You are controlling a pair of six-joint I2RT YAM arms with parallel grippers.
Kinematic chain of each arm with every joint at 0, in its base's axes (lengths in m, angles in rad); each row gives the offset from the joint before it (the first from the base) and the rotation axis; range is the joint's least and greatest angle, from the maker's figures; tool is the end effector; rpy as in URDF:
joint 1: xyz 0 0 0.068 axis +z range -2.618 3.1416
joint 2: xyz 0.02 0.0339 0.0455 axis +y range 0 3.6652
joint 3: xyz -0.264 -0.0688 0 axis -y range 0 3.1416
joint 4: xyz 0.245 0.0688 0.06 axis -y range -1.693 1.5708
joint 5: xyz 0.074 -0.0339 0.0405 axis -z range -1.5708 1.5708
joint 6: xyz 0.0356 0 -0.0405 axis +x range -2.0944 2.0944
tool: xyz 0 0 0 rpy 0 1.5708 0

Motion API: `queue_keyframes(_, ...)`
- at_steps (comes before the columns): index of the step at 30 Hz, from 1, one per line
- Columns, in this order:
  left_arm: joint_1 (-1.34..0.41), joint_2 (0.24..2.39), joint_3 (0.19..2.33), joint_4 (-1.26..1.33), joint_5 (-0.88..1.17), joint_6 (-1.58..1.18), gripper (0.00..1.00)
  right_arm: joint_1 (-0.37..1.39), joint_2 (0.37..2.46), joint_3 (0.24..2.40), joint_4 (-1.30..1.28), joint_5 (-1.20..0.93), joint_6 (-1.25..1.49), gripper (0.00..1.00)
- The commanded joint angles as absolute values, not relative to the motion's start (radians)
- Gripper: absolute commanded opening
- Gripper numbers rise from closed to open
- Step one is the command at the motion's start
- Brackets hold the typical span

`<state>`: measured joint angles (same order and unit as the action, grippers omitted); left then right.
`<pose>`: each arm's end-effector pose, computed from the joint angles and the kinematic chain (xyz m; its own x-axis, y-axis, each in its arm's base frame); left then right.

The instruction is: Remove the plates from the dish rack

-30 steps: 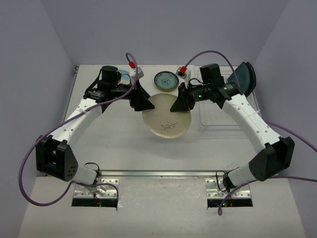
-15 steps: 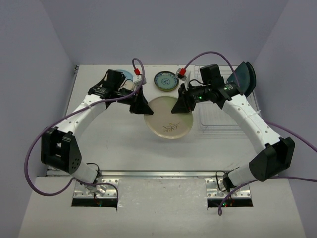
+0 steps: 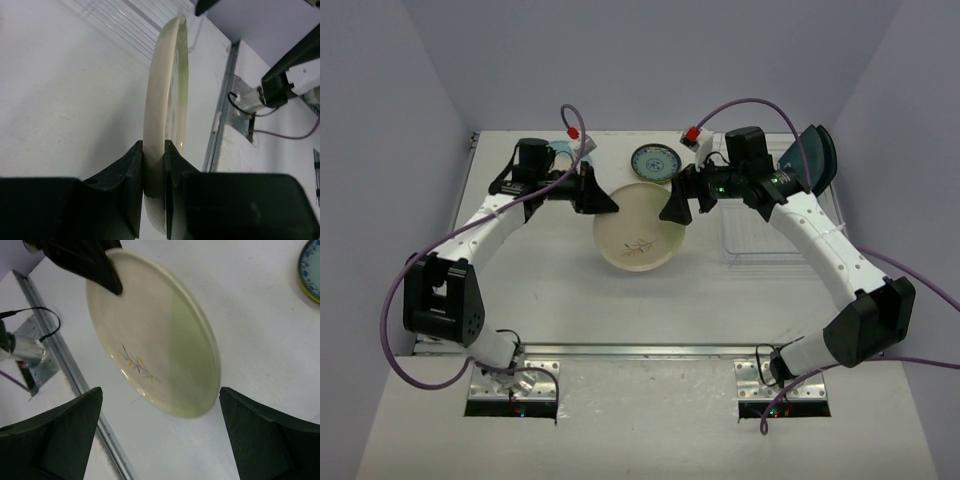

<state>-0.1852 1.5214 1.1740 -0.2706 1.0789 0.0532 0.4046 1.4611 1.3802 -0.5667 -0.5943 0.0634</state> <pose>0.3203 -0.0919 0.2976 -0.5265 0.1242 -0.8410 0.8223 0.3258 -0.4666 0.2888 0.1454 0.3535 -0.6001 -0.1999 -0.7745 -0.7000 0.5997 0.3876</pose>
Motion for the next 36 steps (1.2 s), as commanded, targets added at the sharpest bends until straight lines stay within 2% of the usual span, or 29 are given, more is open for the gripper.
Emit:
queue_keyframes(1, -0.040, 1.545, 1.231, 0.027, 1.049, -0.180, 0.00, 0.405, 1.427, 1.355, -0.488, -0.430, 0.115, 0.99)
queue_keyframes(6, 0.139, 1.674, 1.346, 0.117, 0.995, -0.329, 0.00, 0.400, 1.427, 1.345, -0.477, -0.282, 0.121, 0.99)
queue_keyframes(14, 0.289, 1.873, 1.518, 0.255, 0.850, -0.530, 0.00, 0.395, 1.423, 1.325, -0.477, -0.282, 0.118, 0.99)
queue_keyframes(23, 0.315, 2.045, 1.625, 0.301, 0.753, -0.595, 0.00, 0.394, 1.421, 1.314, -0.482, -0.268, 0.098, 0.99)
queue_keyframes(36, 0.323, 2.154, 1.642, 0.258, 0.705, -0.578, 0.00, 0.390, 1.424, 1.310, -0.490, -0.267, 0.084, 0.99)
